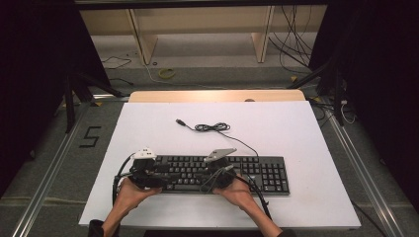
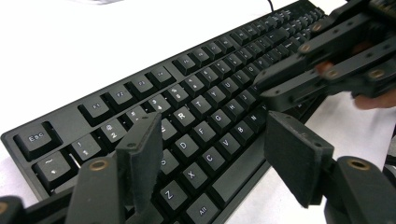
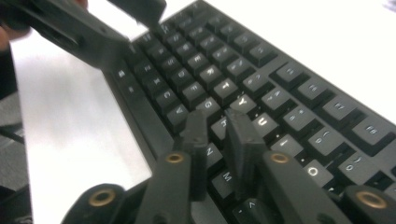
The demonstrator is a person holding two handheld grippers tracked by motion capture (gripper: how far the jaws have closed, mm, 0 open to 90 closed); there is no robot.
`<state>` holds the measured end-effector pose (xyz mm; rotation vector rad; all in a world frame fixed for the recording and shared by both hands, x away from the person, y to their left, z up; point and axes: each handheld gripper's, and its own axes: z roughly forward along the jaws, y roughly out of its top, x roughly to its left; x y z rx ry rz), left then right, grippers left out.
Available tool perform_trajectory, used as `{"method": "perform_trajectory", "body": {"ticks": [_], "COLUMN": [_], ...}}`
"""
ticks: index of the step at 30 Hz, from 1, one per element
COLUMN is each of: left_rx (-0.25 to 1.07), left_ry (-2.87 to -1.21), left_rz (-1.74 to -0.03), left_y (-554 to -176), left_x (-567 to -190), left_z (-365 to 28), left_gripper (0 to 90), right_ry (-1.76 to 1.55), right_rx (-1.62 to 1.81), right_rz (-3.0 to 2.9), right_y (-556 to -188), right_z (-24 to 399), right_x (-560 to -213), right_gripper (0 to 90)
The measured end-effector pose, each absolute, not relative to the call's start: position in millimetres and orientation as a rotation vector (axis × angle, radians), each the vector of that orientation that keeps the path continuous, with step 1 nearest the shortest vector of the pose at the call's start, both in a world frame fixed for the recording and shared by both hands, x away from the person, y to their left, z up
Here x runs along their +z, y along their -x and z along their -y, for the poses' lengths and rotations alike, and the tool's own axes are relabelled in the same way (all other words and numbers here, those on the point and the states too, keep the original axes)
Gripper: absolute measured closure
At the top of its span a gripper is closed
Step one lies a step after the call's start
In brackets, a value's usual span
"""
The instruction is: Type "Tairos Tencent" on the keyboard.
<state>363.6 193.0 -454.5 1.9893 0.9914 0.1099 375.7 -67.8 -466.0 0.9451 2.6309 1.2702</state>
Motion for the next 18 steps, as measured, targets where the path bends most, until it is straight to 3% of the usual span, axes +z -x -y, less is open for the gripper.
{"method": "perform_trajectory", "body": {"ticks": [18], "left_rx": [0.067], "left_ry": [-2.063], "left_rz": [-0.979], "left_y": [-364.0], "left_x": [-452.9], "left_z": [-186.6], "left_gripper": [59.6], "right_ry": [-0.972], "right_rx": [1.332], "right_rz": [-2.610], "right_y": [-369.0], "right_z": [84.1], "right_x": [-455.6], "right_gripper": [50.1]}}
